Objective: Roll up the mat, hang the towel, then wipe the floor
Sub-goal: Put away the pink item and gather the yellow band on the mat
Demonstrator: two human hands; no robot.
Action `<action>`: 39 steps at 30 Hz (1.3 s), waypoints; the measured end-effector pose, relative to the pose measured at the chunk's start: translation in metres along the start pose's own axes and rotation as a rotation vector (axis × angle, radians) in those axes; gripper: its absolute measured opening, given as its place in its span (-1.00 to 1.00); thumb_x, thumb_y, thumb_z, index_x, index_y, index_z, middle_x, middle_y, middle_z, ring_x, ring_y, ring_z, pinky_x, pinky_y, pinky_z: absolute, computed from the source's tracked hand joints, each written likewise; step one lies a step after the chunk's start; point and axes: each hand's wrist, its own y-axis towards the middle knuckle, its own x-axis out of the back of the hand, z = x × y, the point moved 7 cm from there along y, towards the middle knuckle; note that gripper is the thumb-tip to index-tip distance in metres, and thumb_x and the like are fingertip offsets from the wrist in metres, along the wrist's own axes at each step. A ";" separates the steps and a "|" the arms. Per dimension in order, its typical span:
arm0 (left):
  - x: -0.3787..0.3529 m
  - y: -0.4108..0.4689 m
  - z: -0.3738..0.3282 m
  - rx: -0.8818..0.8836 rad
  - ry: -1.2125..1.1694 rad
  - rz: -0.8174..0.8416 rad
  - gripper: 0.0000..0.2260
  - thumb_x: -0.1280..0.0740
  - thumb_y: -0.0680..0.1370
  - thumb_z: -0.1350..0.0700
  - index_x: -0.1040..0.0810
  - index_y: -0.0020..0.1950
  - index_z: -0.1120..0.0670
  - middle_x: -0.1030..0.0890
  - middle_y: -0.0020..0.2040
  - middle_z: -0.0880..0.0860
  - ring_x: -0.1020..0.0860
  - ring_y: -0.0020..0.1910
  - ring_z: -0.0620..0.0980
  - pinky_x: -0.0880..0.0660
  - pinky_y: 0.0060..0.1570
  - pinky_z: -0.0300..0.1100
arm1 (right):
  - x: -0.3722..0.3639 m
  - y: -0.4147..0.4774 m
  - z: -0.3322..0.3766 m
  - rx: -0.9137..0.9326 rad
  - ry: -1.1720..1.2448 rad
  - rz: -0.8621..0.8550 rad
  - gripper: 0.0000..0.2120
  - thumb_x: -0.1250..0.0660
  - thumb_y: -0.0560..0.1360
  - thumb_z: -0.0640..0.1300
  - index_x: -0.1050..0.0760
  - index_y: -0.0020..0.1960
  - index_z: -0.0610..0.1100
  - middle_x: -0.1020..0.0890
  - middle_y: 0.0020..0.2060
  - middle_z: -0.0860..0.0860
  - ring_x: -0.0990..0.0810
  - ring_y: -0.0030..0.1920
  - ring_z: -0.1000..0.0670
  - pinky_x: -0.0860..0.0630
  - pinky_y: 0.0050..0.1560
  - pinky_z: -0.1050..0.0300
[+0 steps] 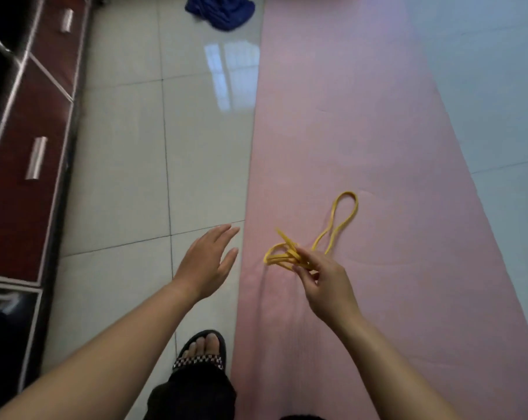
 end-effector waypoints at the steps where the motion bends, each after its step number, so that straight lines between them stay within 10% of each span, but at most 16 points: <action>1: 0.007 -0.015 -0.001 0.017 0.004 -0.016 -0.37 0.11 0.47 -0.24 -0.29 0.45 0.00 -0.32 0.45 -0.01 -0.25 0.44 -0.05 -0.22 0.41 -0.03 | -0.003 -0.010 0.009 0.015 0.020 0.026 -0.70 -0.37 0.46 -0.25 -0.55 0.18 -0.10 -0.63 -0.08 0.00 -0.59 -0.12 0.01 -0.56 -0.13 0.09; 27: 0.078 -0.434 0.075 0.513 -0.130 -0.305 -0.63 -0.11 0.60 -0.08 -0.34 0.40 -0.04 -0.39 0.36 -0.10 -0.41 0.28 -0.11 -0.39 0.24 -0.15 | -0.161 -0.212 0.256 0.409 -0.018 0.716 -0.75 -0.28 0.53 -0.17 -0.52 0.19 0.00 -0.62 -0.08 0.11 -0.58 -0.10 0.13 -0.53 -0.03 0.22; 39: 0.057 -0.620 0.127 0.888 -0.172 -0.464 -0.31 0.09 0.40 -0.30 -0.34 0.41 0.00 -0.40 0.38 -0.02 -0.37 0.35 -0.07 -0.22 0.27 -0.34 | -0.274 -0.328 0.320 0.657 -0.087 1.006 -0.74 -0.30 0.52 -0.13 -0.50 0.19 0.05 -0.62 -0.07 0.13 -0.58 -0.11 0.15 -0.51 -0.07 0.25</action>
